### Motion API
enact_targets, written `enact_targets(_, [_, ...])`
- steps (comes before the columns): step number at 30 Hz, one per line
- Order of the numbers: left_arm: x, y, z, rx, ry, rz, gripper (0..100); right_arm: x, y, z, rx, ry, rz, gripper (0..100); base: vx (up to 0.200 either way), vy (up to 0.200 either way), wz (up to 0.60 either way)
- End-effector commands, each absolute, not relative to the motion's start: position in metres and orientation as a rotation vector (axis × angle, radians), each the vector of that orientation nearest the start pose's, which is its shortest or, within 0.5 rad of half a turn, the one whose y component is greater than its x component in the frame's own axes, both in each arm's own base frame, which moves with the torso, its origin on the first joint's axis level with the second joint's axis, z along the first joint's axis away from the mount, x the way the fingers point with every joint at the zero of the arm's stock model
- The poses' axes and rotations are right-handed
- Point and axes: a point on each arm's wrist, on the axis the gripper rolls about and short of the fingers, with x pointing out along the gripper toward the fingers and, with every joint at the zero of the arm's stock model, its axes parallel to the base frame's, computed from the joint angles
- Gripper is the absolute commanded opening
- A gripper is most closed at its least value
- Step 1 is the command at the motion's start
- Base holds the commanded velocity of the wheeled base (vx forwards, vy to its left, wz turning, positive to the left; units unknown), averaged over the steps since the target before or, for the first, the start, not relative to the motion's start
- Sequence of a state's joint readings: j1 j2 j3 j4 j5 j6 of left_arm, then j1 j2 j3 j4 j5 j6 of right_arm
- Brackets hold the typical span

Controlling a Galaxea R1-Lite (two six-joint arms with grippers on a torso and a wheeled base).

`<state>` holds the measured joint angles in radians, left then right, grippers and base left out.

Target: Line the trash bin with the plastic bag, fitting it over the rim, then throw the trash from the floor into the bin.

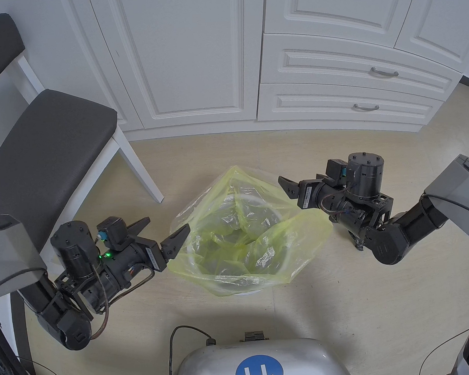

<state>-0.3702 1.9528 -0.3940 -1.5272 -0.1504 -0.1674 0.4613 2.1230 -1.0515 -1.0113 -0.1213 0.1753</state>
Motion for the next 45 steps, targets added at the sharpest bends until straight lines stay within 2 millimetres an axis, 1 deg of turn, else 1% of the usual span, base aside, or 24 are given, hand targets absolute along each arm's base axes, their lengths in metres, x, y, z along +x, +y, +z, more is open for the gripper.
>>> enact_targets(1, [0.289,-0.125,0.08,-0.167,0.12,-0.539,100,0.364,0.182,0.123,0.145,0.112,0.337,100,0.0,0.0,0.0])
enact_targets(3, [0.302,-0.127,0.068,-0.167,0.138,-0.522,100,0.367,0.181,0.119,0.13,0.119,0.335,100,0.0,0.0,0.0])
enact_targets(4, [0.302,-0.127,0.067,-0.167,0.139,-0.519,100,0.367,0.18,0.118,0.128,0.12,0.334,100,0.0,0.0,0.0])
enact_targets(5, [0.307,-0.125,0.058,-0.165,0.158,-0.503,100,0.369,0.178,0.114,0.112,0.124,0.331,100,0.0,0.0,0.0])
enact_targets(7, [0.314,-0.122,0.051,-0.164,0.171,-0.485,100,0.373,0.174,0.11,0.095,0.13,0.32,100,0.0,0.0,0.0])
enact_targets(11, [0.335,-0.115,0.044,-0.17,0.145,-0.401,100,0.378,0.166,0.105,0.079,0.139,0.299,100,0.0,0.0,0.0])
enact_targets(13, [0.346,-0.109,0.038,-0.172,0.137,-0.342,100,0.381,0.163,0.099,0.056,0.152,0.29,100,0.0,0.0,0.0])
enact_targets(14, [0.349,-0.106,0.034,-0.172,0.142,-0.329,100,0.384,0.159,0.094,0.032,0.156,0.284,100,0.0,0.0,0.0])
enact_targets(15, [0.349,-0.106,0.034,-0.172,0.142,-0.329,100,0.384,0.159,0.094,0.032,0.156,0.284,100,0.0,0.0,0.0])
enact_targets(16, [0.351,-0.104,0.029,-0.18,0.152,-0.323,100,0.387,0.155,0.087,-0.006,0.165,0.283,100,0.0,0.0,0.0])
enact_targets(17, [0.351,-0.104,0.027,-0.193,0.157,-0.321,100,0.388,0.154,0.085,-0.019,0.169,0.284,100,0.0,0.0,0.0])
enact_targets(24, [0.35,-0.109,0.035,-0.242,0.145,-0.334,100,0.389,0.154,0.075,-0.044,0.19,0.278,100,0.0,0.0,0.0])
enact_targets(28, [0.35,-0.107,0.036,-0.246,0.141,-0.33,100,0.389,0.154,0.076,-0.044,0.184,0.278,100,0.0,0.0,0.0])
enact_targets(30, [0.35,-0.107,0.041,-0.271,0.129,-0.33,100,0.39,0.154,0.076,-0.039,0.171,0.28,100,0.0,0.0,0.0])
enact_targets(32, [0.35,-0.107,0.043,-0.277,0.127,-0.33,100,0.391,0.154,0.075,-0.039,0.171,0.278,100,0.0,0.0,0.0])
enact_targets(37, [0.355,-0.099,0.04,-0.28,0.126,-0.306,100,0.4,0.155,0.062,-0.051,0.155,0.269,100,0.0,0.0,0.0])
enact_targets(41, [0.361,-0.095,0.041,-0.286,0.111,-0.295,100,0.406,0.153,0.058,-0.054,0.153,0.26,100,0.0,0.0,0.0])
enact_targets(45, [0.37,-0.096,0.036,-0.311,0.102,-0.292,100,0.421,0.155,0.052,-0.043,0.132,0.235,100,0.0,0.0,0.0])
